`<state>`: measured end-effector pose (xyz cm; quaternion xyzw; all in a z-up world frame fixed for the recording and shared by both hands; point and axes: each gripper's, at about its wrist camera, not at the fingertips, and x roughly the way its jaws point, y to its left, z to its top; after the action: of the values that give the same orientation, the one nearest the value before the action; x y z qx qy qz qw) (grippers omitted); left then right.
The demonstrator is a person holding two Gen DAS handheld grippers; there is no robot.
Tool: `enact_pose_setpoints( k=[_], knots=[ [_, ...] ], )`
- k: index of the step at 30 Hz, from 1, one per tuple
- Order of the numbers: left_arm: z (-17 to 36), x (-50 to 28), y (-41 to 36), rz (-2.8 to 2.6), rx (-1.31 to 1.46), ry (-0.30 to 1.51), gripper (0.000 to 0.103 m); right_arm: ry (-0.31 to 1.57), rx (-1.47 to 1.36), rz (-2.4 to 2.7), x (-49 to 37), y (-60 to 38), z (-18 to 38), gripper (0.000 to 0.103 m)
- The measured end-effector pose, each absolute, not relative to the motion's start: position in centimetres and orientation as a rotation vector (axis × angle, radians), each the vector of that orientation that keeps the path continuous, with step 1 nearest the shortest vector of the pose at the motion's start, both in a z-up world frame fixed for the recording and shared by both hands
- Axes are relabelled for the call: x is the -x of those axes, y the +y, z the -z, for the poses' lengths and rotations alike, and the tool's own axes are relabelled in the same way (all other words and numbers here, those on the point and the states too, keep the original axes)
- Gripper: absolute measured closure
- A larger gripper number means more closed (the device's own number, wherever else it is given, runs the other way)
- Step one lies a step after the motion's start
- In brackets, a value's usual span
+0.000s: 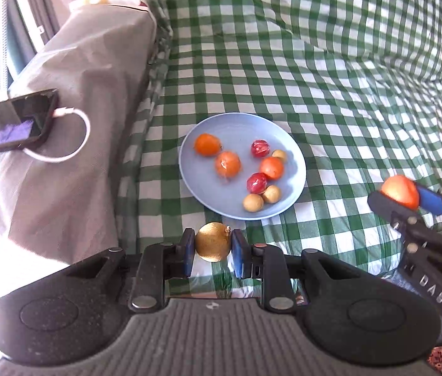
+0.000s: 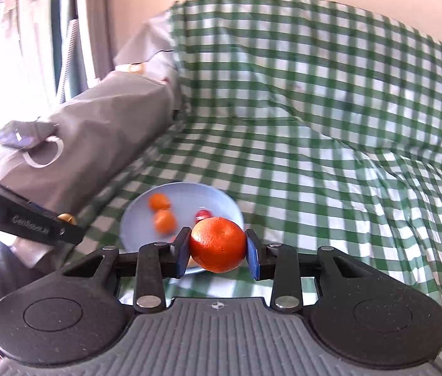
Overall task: Organize fruits
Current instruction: 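Carry the tangerine and yellow plum over the blue plate and open both grippers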
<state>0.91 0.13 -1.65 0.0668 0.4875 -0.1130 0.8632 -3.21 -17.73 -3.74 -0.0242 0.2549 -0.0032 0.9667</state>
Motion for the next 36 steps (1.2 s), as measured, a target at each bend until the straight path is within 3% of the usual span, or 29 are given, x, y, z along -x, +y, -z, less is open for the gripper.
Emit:
enact_pose_setpoints(
  k=[15,36],
  knots=[
    [0.9,-1.2,1.4,0.238,-0.079,0.982,0.076,0.557,0.095,0.018,4.1,-14.8,4.8,0.065],
    [4.7,-11.4,-3.0,0.204,-0.146,1.044,0.076,0.639,0.049,0.026,-4.7,-16.5,7.9,0.065]
  ],
)
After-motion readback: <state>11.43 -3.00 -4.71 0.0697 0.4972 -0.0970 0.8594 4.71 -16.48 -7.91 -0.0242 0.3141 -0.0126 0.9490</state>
